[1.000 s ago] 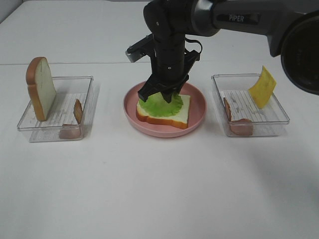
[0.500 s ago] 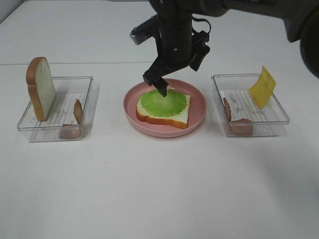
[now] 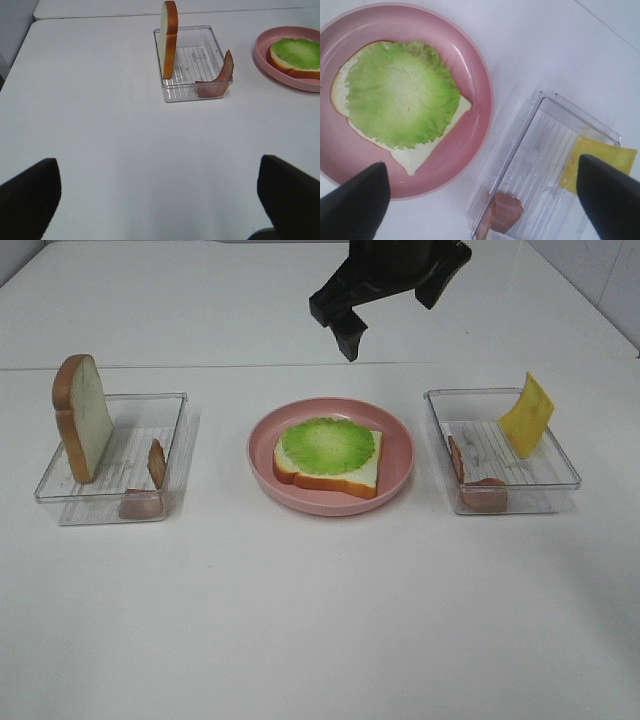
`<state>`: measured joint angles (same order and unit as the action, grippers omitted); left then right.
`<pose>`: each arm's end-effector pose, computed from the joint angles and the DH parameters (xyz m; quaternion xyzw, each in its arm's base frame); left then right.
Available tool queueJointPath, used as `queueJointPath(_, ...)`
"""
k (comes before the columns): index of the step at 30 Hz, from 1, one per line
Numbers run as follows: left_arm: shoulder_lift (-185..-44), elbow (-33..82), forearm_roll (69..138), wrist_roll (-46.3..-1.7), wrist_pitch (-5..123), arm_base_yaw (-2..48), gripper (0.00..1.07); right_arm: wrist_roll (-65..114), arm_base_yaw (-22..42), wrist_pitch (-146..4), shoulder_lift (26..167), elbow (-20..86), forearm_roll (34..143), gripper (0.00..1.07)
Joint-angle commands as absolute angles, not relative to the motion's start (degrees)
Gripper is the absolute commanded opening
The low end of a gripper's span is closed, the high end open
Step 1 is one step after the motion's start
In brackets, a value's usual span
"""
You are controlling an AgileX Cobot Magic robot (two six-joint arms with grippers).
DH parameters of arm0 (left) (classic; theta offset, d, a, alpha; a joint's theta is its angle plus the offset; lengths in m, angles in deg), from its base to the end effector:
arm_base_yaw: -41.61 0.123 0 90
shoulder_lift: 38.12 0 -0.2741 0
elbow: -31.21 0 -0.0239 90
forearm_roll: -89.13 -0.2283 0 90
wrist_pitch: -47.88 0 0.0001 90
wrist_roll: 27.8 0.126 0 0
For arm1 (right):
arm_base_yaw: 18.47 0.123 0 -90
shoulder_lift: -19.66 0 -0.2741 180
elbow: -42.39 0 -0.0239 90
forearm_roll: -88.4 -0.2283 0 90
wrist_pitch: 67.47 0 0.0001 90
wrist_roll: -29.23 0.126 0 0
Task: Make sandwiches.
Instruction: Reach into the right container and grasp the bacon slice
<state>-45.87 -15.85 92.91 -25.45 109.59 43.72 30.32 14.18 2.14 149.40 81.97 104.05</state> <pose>0.0140 -0.0068 0.2549 0.0038 0.8500 -0.0124 0.5267 0.3936 0.2144 0.2432 -0.2886 0.9319 -0.0777 0.2054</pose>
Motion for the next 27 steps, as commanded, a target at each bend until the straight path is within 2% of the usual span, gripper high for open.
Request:
queueJointPath(1, -44.95, -15.90, 93.14, -25.45, 109.47, 43.90, 1.01, 30.60, 11.61, 8.79, 146.13, 80.71, 100.95, 0.99)
queueJointPath(7, -44.95, -15.90, 93.14, -25.45, 109.47, 43.90, 1.01, 30.83, 9.77, 8.79, 141.72, 75.84, 101.07, 0.99)
queueJointPath(14, -44.95, -15.90, 93.14, -25.45, 109.47, 43.90, 1.01, 32.21, 3.70, 8.44, 134.73, 63.64, 97.80, 0.99)
queueJointPath(17, -44.95, -15.90, 93.14, -25.45, 109.47, 43.90, 1.01, 32.49, 3.07, 8.21, 134.21, 62.32, 97.74, 0.99)
queueJointPath(19, -44.95, -15.90, 93.14, -25.45, 109.47, 43.90, 1.01, 33.30, 1.69, 5.81, 133.07, 57.73, 97.23, 0.99)
queueJointPath(27, -44.95, -15.90, 93.14, -25.45, 109.47, 43.90, 1.01, 34.04, 1.81, -2.61, 132.95, 50.86, 93.27, 0.99)
